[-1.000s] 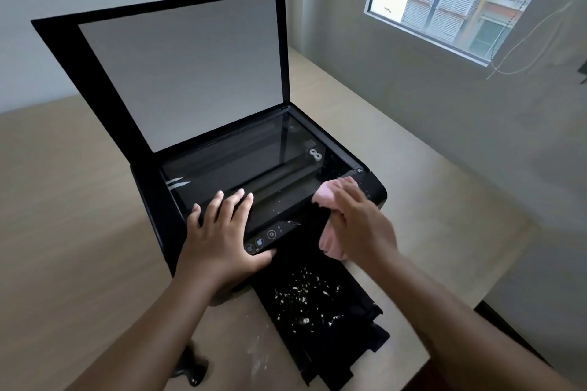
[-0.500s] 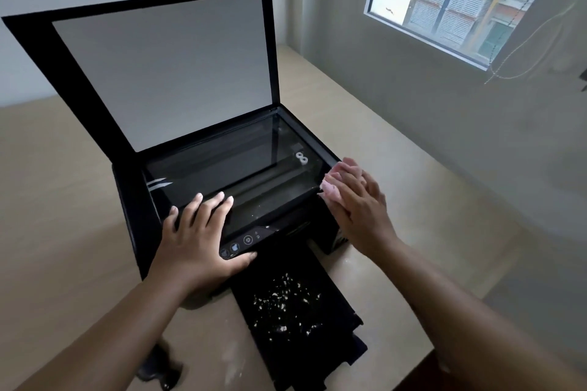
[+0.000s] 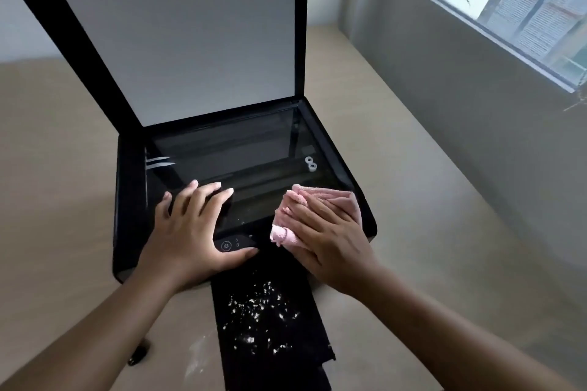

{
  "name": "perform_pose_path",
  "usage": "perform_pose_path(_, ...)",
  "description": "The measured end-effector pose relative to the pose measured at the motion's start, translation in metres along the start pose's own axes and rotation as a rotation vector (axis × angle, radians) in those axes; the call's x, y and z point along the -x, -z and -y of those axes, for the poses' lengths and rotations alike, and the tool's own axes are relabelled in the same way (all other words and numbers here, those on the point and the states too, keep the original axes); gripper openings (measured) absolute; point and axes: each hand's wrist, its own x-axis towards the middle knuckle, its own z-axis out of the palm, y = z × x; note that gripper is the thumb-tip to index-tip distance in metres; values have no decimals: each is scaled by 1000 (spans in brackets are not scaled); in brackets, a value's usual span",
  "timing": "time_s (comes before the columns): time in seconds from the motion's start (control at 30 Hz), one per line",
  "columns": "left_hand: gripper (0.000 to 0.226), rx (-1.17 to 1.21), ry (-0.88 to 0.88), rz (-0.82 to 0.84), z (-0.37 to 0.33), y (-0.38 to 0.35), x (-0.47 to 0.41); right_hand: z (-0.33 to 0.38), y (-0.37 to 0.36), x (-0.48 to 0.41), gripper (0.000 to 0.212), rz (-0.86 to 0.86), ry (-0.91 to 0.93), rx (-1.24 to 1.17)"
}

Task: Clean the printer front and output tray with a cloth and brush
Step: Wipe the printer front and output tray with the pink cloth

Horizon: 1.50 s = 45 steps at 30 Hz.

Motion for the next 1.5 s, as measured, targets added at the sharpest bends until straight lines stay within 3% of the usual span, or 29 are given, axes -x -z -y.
perform_pose_path(0.07, 113, 5, 12, 2, -2, 1, 0, -24, 8, 6, 42, 33, 61, 15)
perform_pose_path(0.2, 111, -13, 23, -3, -3, 0, 1, -9, 2, -10, 46, -10, -181, 38)
perform_pose_path(0.3, 111, -17, 36, 2, -3, 1, 2, 4, -7, -13, 46, 59, 7, -3)
perform_pose_path(0.4, 111, -12, 42, 6, -4, 1, 3, -33, 9, -2, 44, 7, 154, 49)
perform_pose_path(0.57, 110, -11, 40, 4, -5, 1, 3, -4, -3, -13, 41, -114, -150, 51)
perform_pose_path(0.7, 110, -2, 41, 8, -6, 3, 4, -20, 7, -2, 41, -42, 143, -1)
perform_pose_path(0.77, 110, 2, 47, 7, -6, 4, 4, -45, 18, 6, 40, -26, 199, 17)
perform_pose_path(0.9, 110, 3, 49, 10, -5, 4, 3, -33, 14, -4, 43, -95, -181, 62)
perform_pose_path(0.93, 110, 2, 49, 12, -4, 4, 3, -22, 7, -7, 42, -124, -207, 82)
perform_pose_path(1.1, 110, 7, 45, 15, -5, 5, 5, -44, 11, 12, 37, -81, 152, 42)
perform_pose_path(1.13, 110, 3, 45, 16, -5, 5, 4, -51, 13, 14, 39, -78, 149, 40)
perform_pose_path(1.27, 110, -4, 49, 16, -5, 4, 3, -16, 2, -5, 45, -157, -270, 89)
perform_pose_path(1.3, 110, -6, 48, 19, -5, 4, 4, -4, -2, -9, 45, -149, -263, 75)
perform_pose_path(1.43, 110, 13, 46, 17, -4, 5, 5, -17, 5, 3, 41, -94, 92, 39)
perform_pose_path(1.5, 110, 17, 49, 16, -4, 4, 5, -37, 15, 5, 42, -69, 95, -18)
